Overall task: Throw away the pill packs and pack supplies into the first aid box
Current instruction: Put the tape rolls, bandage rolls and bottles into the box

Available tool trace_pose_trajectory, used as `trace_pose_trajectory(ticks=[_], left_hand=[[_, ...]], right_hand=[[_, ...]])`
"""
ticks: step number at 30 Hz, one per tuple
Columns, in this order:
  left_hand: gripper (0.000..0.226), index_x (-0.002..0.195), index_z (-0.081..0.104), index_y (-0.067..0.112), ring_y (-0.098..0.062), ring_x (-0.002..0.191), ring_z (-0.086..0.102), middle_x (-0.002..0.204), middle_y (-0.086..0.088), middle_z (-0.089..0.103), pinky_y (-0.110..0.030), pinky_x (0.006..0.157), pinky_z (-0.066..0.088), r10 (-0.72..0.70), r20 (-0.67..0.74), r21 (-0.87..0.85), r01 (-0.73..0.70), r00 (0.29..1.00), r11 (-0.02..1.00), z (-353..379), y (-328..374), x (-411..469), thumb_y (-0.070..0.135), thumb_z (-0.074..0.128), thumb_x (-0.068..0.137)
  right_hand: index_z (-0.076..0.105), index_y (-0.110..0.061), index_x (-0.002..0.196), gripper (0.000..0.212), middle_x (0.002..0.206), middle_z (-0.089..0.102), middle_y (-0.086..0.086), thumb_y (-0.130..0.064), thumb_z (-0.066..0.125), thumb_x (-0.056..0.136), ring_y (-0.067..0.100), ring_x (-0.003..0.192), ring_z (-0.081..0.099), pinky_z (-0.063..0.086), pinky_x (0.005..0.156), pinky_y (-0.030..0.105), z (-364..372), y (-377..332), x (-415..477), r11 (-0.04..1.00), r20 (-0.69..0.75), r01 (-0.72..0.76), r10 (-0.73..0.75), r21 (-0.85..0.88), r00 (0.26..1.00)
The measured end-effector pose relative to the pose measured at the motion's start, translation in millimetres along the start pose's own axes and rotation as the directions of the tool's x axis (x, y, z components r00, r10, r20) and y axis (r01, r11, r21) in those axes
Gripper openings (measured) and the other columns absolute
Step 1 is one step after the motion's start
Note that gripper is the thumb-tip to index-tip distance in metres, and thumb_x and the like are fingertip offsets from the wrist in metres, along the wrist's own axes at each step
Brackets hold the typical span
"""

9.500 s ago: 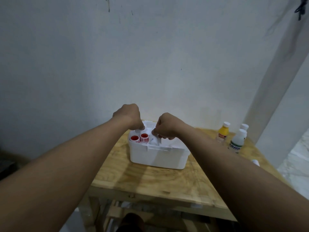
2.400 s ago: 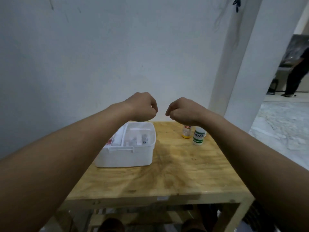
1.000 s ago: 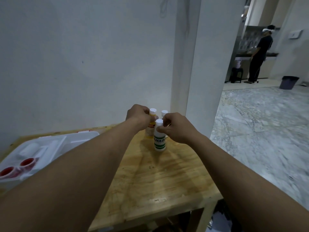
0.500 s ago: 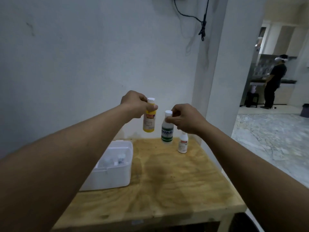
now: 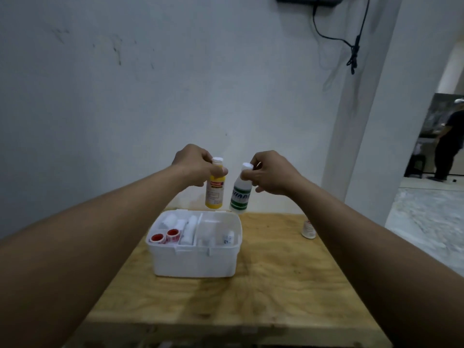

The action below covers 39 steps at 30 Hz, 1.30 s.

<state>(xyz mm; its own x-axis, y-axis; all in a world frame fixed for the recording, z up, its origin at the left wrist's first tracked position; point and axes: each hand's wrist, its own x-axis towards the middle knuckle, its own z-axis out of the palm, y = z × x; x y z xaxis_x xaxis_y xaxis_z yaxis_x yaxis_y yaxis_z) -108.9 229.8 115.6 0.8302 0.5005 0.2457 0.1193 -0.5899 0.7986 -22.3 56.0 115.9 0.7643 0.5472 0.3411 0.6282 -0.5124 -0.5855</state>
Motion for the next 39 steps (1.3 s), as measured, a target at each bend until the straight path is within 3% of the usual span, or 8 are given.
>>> trace_pose_trajectory(ticks=[8, 13, 19, 28, 34, 39], left_hand=[[0.036, 0.097, 0.072, 0.011, -0.024, 0.083, 0.069, 0.093, -0.007, 0.072, -0.044, 0.077, 0.061, 0.001, 0.029, 0.143, -0.005, 1.0, 0.99, 18.1, -28.5, 5.6, 0.035, 0.085, 0.074], [0.035, 0.098, 0.071, 0.01, -0.024, 0.084, 0.067, 0.094, -0.007, 0.071, -0.043, 0.081, 0.06, -0.007, 0.06, 0.216, -0.006, 0.998, 0.976, 27.3, -35.3, 10.2, 0.034, 0.084, 0.076], [0.038, 0.1, 0.073, 0.011, -0.022, 0.087, 0.066, 0.098, -0.005, 0.072, -0.035, 0.074, 0.056, -0.005, 0.066, 0.301, -0.015, 0.998, 0.954, 36.4, -48.1, 14.4, 0.037, 0.084, 0.074], [0.035, 0.098, 0.072, 0.014, -0.02, 0.086, 0.066, 0.096, -0.003, 0.072, -0.037, 0.079, 0.058, -0.018, 0.103, 0.35, -0.02, 0.995, 0.937, 41.9, -61.0, 14.7, 0.038, 0.084, 0.075], [0.034, 0.099, 0.072, 0.012, -0.022, 0.088, 0.066, 0.097, -0.004, 0.071, -0.037, 0.079, 0.057, -0.04, 0.128, 0.361, -0.009, 0.991, 0.932, 45.6, -62.2, 10.6, 0.035, 0.083, 0.076], [0.037, 0.099, 0.072, 0.015, -0.022, 0.089, 0.066, 0.098, -0.002, 0.072, -0.043, 0.085, 0.057, -0.065, 0.141, 0.451, -0.006, 0.988, 0.893, 50.2, -60.8, 10.4, 0.039, 0.085, 0.073]], right_hand=[[0.066, -0.009, 0.092, 0.02, 0.084, 0.073, 0.009, -0.026, 0.073, 0.085, 0.02, 0.071, 0.074, 0.063, 0.074, 0.045, 33.5, 5.2, 8.6, 0.998, 0.1, -0.055, 0.056, -0.019, 0.993], [0.067, -0.009, 0.093, 0.02, 0.083, 0.074, 0.008, -0.026, 0.073, 0.086, 0.02, 0.071, 0.074, 0.062, 0.076, 0.045, 44.4, 14.8, 11.5, 0.996, 0.137, -0.062, 0.07, -0.062, 0.988], [0.066, -0.008, 0.096, 0.021, 0.089, 0.073, 0.009, -0.025, 0.073, 0.086, 0.021, 0.074, 0.073, 0.063, 0.075, 0.044, 57.0, 18.8, 12.3, 0.993, 0.182, -0.052, 0.071, -0.108, 0.981], [0.069, -0.008, 0.096, 0.026, 0.094, 0.069, 0.007, -0.031, 0.074, 0.085, 0.024, 0.086, 0.066, 0.059, 0.078, 0.042, 67.8, 22.9, 9.2, 0.976, 0.207, -0.009, 0.056, -0.22, 0.977], [0.069, -0.007, 0.095, 0.026, 0.092, 0.068, 0.006, -0.032, 0.074, 0.086, 0.021, 0.081, 0.063, 0.049, 0.061, 0.028, 74.0, 26.3, 8.0, 0.967, 0.219, -0.003, 0.061, -0.256, 0.974], [0.067, -0.008, 0.094, 0.026, 0.09, 0.067, 0.007, -0.031, 0.073, 0.086, 0.021, 0.079, 0.063, 0.05, 0.062, 0.028, 79.6, 26.6, 10.1, 0.959, 0.233, -0.006, 0.076, -0.285, 0.97]])
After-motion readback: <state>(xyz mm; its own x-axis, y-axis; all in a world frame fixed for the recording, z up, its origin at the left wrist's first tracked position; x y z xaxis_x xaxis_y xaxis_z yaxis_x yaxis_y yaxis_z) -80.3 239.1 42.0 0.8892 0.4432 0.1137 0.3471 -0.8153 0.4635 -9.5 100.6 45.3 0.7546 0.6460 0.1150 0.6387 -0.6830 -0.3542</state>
